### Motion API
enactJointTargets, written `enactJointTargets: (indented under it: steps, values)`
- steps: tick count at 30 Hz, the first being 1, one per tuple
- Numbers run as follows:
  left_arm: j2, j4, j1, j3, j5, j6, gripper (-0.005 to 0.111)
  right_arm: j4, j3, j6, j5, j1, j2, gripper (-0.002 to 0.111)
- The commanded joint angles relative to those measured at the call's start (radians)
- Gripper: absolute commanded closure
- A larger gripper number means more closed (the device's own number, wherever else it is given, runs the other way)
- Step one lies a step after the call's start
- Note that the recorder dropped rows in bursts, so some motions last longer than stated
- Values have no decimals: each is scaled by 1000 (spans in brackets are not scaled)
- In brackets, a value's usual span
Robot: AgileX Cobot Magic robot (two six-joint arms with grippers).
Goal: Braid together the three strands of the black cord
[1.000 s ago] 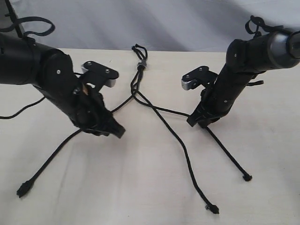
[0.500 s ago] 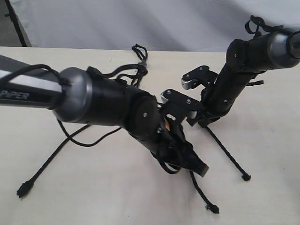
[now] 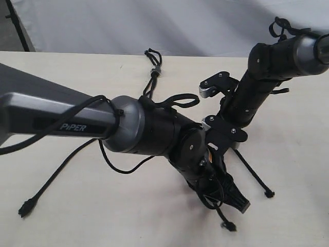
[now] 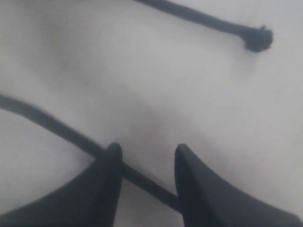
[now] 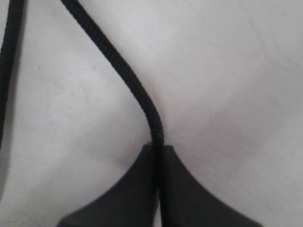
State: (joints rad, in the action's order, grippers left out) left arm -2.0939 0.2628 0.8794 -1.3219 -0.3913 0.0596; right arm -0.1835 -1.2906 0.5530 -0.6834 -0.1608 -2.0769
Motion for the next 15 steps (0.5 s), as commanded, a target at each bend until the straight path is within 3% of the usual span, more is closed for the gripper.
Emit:
enactJointTargets:
  steps: [1,9,15]
  values:
    - [-1,-29,4,-5,-35,-70,70,8,2,0,8,7,0,108]
    - [-1,-213,4,-9,-48,-297,70,8,2,0,17,7,0,108]
    - [-47,-231,4,-26,-86,-292,73,6,2,0,22,7,0,108]
